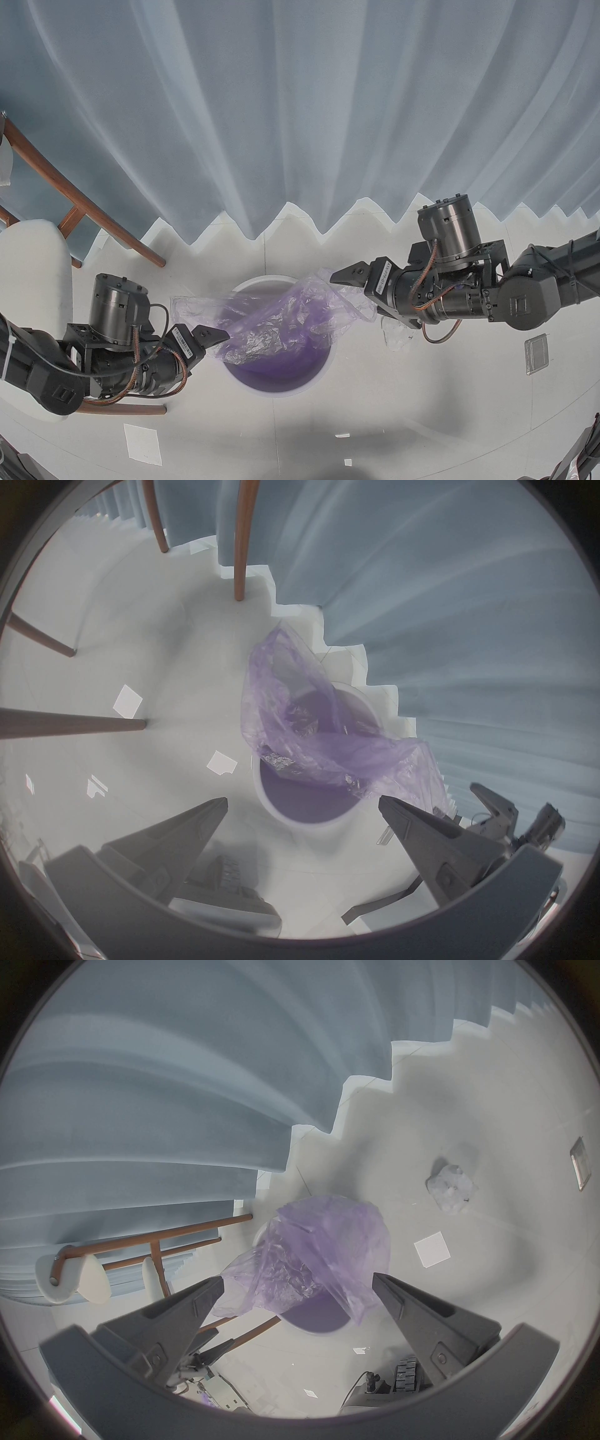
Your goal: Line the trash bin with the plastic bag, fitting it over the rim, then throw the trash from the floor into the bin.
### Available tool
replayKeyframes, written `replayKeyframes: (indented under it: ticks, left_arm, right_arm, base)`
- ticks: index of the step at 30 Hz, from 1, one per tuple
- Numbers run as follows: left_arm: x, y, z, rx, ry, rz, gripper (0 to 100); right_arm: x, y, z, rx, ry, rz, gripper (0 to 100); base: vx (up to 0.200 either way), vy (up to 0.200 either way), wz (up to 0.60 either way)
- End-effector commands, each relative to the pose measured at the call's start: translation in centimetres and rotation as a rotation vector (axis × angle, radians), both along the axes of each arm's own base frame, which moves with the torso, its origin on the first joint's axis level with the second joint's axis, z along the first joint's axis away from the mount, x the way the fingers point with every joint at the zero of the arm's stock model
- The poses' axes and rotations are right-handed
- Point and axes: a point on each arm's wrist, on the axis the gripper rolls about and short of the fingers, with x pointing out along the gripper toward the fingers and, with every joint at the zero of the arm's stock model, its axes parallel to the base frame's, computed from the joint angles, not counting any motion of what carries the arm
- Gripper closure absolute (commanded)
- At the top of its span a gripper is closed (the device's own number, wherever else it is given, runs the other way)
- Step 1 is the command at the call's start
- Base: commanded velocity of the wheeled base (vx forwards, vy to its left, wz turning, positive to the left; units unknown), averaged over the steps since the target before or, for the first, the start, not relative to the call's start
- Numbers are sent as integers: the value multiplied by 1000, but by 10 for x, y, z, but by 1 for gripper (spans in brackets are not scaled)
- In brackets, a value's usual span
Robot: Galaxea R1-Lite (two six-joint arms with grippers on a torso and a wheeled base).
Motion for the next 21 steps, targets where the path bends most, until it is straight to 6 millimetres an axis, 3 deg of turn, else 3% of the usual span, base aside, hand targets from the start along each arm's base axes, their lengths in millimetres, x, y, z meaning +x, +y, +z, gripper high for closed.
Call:
replayKeyframes:
  ticks: [1,4,5,9,14,15,18,21]
  left_arm:
    - [24,-13,-14,-5,47,40,0]
    - [34,-15,-16,-9,49,69,0]
    - [51,-18,-17,-48,54,124,0]
    - [74,-24,-21,-90,61,175,0]
    - [87,-27,-28,-90,68,212,0]
    - [85,-28,-30,-83,75,209,100]
    - [74,-32,-31,-70,86,182,100]
    - [47,-32,-23,-39,75,136,100]
  right_arm:
    - [-22,-17,20,30,-42,-5,0]
    - [-30,-22,26,40,-52,-4,0]
    - [-44,-33,32,46,-67,-2,0]
    - [-59,-44,42,63,-90,-2,0]
    - [-74,-55,41,58,-88,-7,0]
    - [-75,-56,40,54,-88,-9,0]
    - [-77,-56,37,44,-78,-9,0]
    - [-92,-44,26,26,-23,54,0]
  base:
    - [0,0,0]
    - [0,0,0]
    - [0,0,0]
    - [0,0,0]
    - [0,0,0]
    - [0,0,0]
    - [0,0,0]
    - [0,0,0]
